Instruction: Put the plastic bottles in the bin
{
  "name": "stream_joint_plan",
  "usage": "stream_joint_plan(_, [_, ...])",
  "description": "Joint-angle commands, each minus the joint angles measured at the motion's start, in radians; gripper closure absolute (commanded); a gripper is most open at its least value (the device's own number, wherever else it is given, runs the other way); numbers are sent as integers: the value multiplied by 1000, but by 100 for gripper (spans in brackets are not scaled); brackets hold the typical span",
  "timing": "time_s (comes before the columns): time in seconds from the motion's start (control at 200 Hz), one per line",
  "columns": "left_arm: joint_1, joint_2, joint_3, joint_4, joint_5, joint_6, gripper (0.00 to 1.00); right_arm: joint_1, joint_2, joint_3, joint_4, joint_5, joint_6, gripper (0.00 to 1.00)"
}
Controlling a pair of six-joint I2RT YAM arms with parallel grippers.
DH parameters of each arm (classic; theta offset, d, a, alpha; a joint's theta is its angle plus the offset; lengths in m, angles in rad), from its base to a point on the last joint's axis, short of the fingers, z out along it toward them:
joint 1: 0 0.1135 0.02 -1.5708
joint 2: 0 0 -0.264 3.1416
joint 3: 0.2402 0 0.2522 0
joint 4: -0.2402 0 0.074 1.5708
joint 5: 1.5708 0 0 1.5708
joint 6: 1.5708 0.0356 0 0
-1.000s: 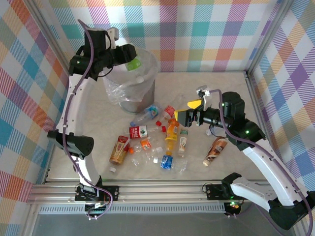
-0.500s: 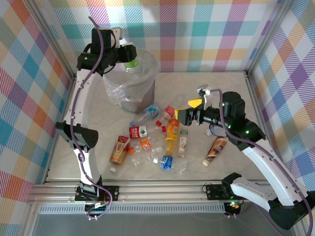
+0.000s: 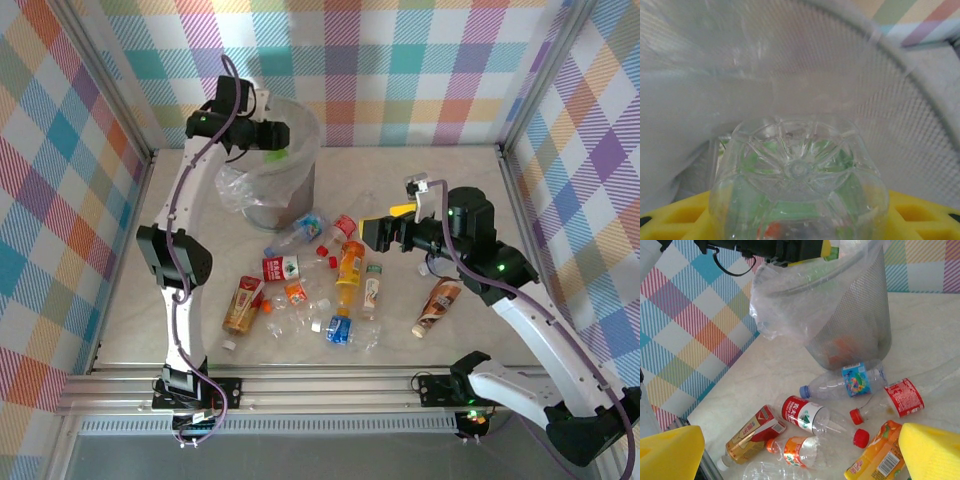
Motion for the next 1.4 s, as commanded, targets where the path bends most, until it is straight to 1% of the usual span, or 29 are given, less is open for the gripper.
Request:
stream_joint_plan(0.0, [7,23,14,-45,57,34,41,7,13,20,-25,7,21,0])
stream_joint_plan(0.085, [-9,36,-9,-47,49,48,41,7,16,10,-32,11,26,0])
stream_joint_plan(0.2, [-22,59,-15,-63,52,53,40,7,20,0,-50,22,34,4])
stream_joint_plan(0.39, [-39,60,-58,-55,51,51,35,7,15,-34,-77,47,40,6])
stream_joint_plan(0.555, [-42,52,-80,-58,55,41,28,7,2,-71,-116,89,59,6])
stream_joint_plan(0.765, [-41,15,-82,-61,14,20,20,8,-31,-128,-146,124,84,6])
stream_joint_plan(0.85, [-40,-18,-82,-58,-13,6,14,7,-40,-146,-165,148,96,6])
stream_joint_plan(0.915, [-38,-49,-86,-54,-28,-6,8,7,-44,-151,-195,180,110,6])
stream_joint_plan(0.95, [-36,-69,-93,-49,-30,-11,7,7,-47,-155,-214,200,121,6])
stream_joint_plan(1.0, [-35,-103,-108,-34,-38,-24,0,6,-53,-159,-248,241,145,6])
stream_joint_plan(1.155, [-33,-222,-179,35,-39,-52,0,5,-58,-162,-405,416,264,8])
stream_joint_plan(1.34, [-36,-376,-307,101,34,-34,0,1,-81,-199,-537,548,408,12])
stream_joint_plan(1.395, [-36,-428,-356,117,96,-18,0,-5,-79,-209,-574,565,448,13])
